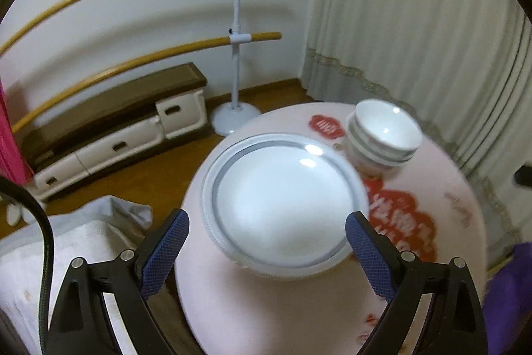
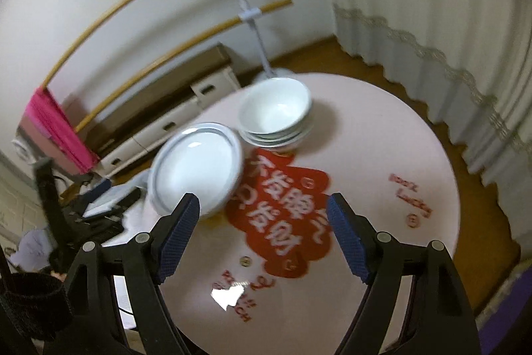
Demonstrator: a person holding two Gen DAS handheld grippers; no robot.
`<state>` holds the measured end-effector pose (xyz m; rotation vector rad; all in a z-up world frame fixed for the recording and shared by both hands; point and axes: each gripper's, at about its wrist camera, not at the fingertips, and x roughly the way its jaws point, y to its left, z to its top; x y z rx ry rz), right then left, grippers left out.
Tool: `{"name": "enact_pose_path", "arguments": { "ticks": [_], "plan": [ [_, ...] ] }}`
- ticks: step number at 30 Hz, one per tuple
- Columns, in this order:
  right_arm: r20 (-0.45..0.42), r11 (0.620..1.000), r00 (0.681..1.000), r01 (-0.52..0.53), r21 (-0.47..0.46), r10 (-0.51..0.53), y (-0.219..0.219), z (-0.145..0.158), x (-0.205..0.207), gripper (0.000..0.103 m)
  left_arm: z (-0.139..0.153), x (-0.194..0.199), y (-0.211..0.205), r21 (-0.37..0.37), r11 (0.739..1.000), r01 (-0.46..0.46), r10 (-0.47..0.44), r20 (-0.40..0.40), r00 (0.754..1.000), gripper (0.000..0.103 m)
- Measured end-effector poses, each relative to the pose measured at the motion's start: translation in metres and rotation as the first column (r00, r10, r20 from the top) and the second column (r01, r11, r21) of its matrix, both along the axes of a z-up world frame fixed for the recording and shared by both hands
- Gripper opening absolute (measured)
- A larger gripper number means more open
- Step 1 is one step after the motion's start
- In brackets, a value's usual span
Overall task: Organize plates and bowls
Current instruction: 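Move both grippers back down toward the rim of the bowl stack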
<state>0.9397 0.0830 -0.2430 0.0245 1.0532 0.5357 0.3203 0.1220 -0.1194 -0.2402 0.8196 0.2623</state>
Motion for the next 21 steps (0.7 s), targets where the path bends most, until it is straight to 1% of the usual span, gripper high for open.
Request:
{"name": "enact_pose_path", "arguments": {
  "ticks": [2, 4, 7, 8, 9, 11, 13, 14, 16, 19, 21],
  "plan": [
    [-0.043, 0.999, 0.999, -0.004, -0.051, 0.002, 0.001, 0.001, 0.013, 0.081, 0.004, 0.009, 0.001, -0.033, 0.999, -0.023, 0.023, -0.008, 1.0, 0.093],
    [-0.074, 0.997, 0.997, -0.023, -0.079, 0.017, 0.002, 0.002, 0.024, 0.081, 0.004, 0.007, 0.003, -0.066, 0.998, -0.024, 0.023, -0.015, 1.0, 0.093],
    [-0.113, 0.99, 0.992, -0.061, -0.124, 0.047, 0.008, -0.004, 0.038, 0.081, -0.002, 0.006, 0.009, -0.136, 0.987, -0.082, 0.08, -0.016, 0.997, 0.093],
    [-0.125, 0.988, 0.99, -0.076, -0.132, 0.06, 0.01, -0.008, 0.042, 0.081, -0.001, 0.0, 0.015, -0.145, 0.984, -0.104, 0.104, -0.012, 0.995, 0.093],
    [-0.135, 0.987, 0.988, -0.09, -0.136, 0.072, 0.012, -0.013, 0.046, 0.081, -0.007, -0.002, 0.016, -0.146, 0.981, -0.125, 0.125, -0.009, 0.992, 0.093],
    [-0.142, 0.982, 0.983, -0.132, -0.139, 0.112, 0.019, -0.025, 0.052, 0.081, -0.02, -0.007, 0.013, -0.139, 0.978, -0.155, 0.156, -0.006, 0.988, 0.093],
    [-0.132, 0.971, 0.976, -0.192, -0.142, 0.173, 0.028, -0.038, 0.051, 0.081, -0.03, -0.014, 0.006, -0.138, 0.974, -0.178, 0.181, 0.011, 0.983, 0.093],
    [-0.125, 0.967, 0.972, -0.215, -0.134, 0.199, 0.031, -0.043, 0.048, 0.081, -0.037, -0.015, 0.002, -0.136, 0.971, -0.199, 0.203, 0.016, 0.979, 0.093],
    [-0.122, 0.96, 0.961, -0.26, -0.108, 0.247, 0.033, -0.055, 0.04, 0.081, -0.044, -0.015, -0.011, -0.129, 0.97, -0.205, 0.212, 0.043, 0.976, 0.093],
    [-0.094, 0.934, 0.934, -0.35, -0.07, 0.344, 0.029, -0.068, 0.026, 0.081, -0.053, -0.016, -0.039, -0.065, 0.971, -0.229, 0.235, 0.1, 0.967, 0.093],
    [-0.055, 0.917, 0.917, -0.397, -0.035, 0.394, 0.017, -0.079, 0.017, 0.081, -0.058, -0.013, -0.059, -0.031, 0.969, -0.244, 0.246, 0.105, 0.964, 0.093]
  ]
}}
